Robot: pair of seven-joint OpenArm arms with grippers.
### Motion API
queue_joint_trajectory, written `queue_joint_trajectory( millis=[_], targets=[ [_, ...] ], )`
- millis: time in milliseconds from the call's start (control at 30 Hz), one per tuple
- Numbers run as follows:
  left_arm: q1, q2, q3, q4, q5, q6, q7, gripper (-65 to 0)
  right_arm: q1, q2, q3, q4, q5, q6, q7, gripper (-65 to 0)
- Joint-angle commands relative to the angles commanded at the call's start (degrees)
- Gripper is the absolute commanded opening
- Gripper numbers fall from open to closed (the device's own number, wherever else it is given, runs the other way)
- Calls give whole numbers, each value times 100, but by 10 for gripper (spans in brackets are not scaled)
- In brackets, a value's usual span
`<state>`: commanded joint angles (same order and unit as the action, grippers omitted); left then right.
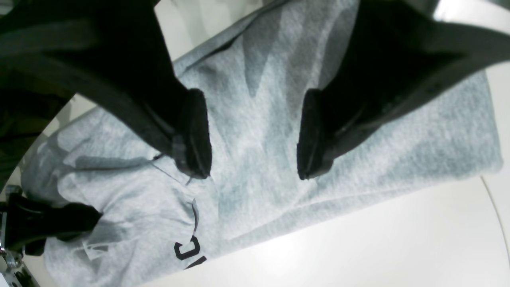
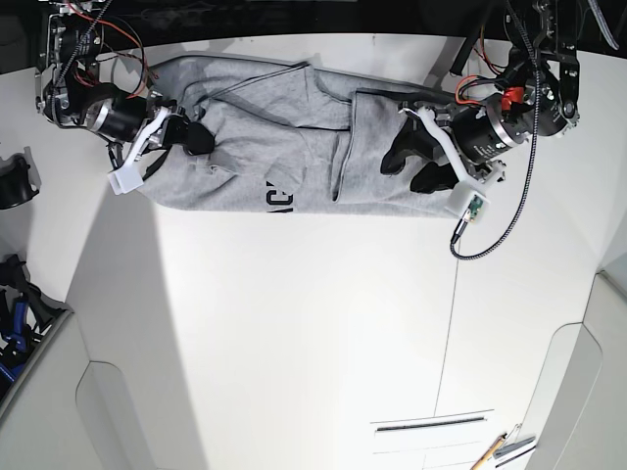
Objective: Fold the T-shirt properly
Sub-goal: 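Fold the strip over with both grippers, then release the left gripper, then gather the bunched shirt with the right gripper and lift it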
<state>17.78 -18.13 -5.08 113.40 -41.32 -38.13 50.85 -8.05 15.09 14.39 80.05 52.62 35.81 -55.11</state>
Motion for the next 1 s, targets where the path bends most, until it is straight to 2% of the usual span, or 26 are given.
queue_joint_trajectory(
  millis=[100, 167, 267, 367, 533, 633, 767, 833, 933, 1000],
  targets=[
    [0, 2, -219, 28, -26, 0, 0, -275, 92, 39, 2, 0, -74, 0, -11, -650],
    [0, 2, -546, 96, -219, -2, 50, -275, 125, 164, 22, 0, -83, 0, -22, -650],
    [4, 2, -1095, 125, -527, -7, 356, -275, 142, 501, 79, 0, -76, 0, -20, -650],
    [90, 2, -1427, 118, -511, -4, 579, -275, 188, 857, 205, 0, -79, -2, -22, -650],
    [483, 15, -1432, 107, -518, -7, 570, -275, 319, 1364, 577, 0, -76, -2, -24, -650],
    [723, 20, -1150, 101, -446, -26, 496, -275, 549, 1628, 802, 0, -70, -4, -87, -650],
    [809, 20, -337, 90, 234, 48, 87, -277, 905, 1989, 922, 0, 37, -26, -155, -650],
    [807, 20, 138, 90, 586, 282, -227, -294, 1121, 2079, 922, 0, 109, -26, -254, -650],
    [763, 24, 831, 87, 1189, 638, -658, -414, 1377, 2100, 922, 20, 457, -22, -540, -650],
    [671, 52, 1252, 76, 1513, 890, -730, -429, 1440, 2096, 922, 98, 487, -22, -535, -650]
  ],
)
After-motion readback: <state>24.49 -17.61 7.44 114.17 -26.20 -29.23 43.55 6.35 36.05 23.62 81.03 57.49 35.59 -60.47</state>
